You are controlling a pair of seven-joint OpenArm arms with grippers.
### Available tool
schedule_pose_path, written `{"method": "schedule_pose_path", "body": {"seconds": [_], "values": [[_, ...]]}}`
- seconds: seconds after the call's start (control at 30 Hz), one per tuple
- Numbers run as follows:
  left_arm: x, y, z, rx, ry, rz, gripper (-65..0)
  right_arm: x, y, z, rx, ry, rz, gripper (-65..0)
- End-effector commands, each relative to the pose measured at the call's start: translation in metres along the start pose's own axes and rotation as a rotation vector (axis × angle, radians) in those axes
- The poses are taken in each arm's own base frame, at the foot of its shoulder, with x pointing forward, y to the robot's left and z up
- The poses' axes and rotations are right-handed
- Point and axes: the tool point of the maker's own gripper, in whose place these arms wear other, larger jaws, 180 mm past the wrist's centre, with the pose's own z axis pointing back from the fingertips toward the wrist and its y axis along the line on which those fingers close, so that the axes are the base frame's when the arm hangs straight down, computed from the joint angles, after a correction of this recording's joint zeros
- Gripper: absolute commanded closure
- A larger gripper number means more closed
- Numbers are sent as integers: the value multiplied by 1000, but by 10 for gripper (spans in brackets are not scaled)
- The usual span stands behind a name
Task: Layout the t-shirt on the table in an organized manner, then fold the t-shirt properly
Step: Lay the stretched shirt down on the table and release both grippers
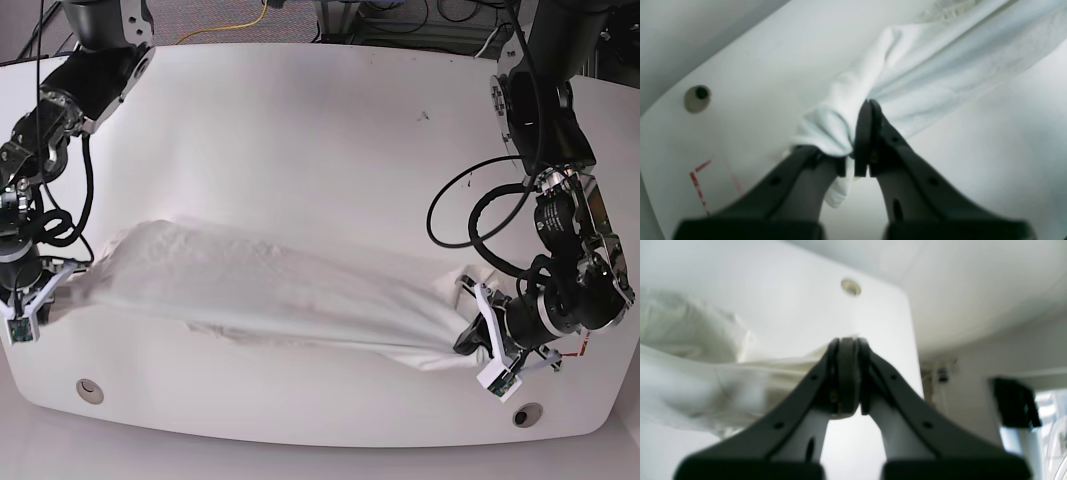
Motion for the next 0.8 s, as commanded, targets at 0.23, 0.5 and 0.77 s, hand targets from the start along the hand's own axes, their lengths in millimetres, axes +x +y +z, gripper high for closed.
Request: {"method": "schedule_pose_path", "body": {"seconds": [0.23,0.5,0.77], "values": [[-67,5,16,23,146,-7,0,-79,33,9,57,154,-72,0],[-125,1,28,15,289,9,0,-136,57,23,102,286,-104,0],[-156,13,48,71,323,98,0,-179,66,41,106,388,-158,0]]}}
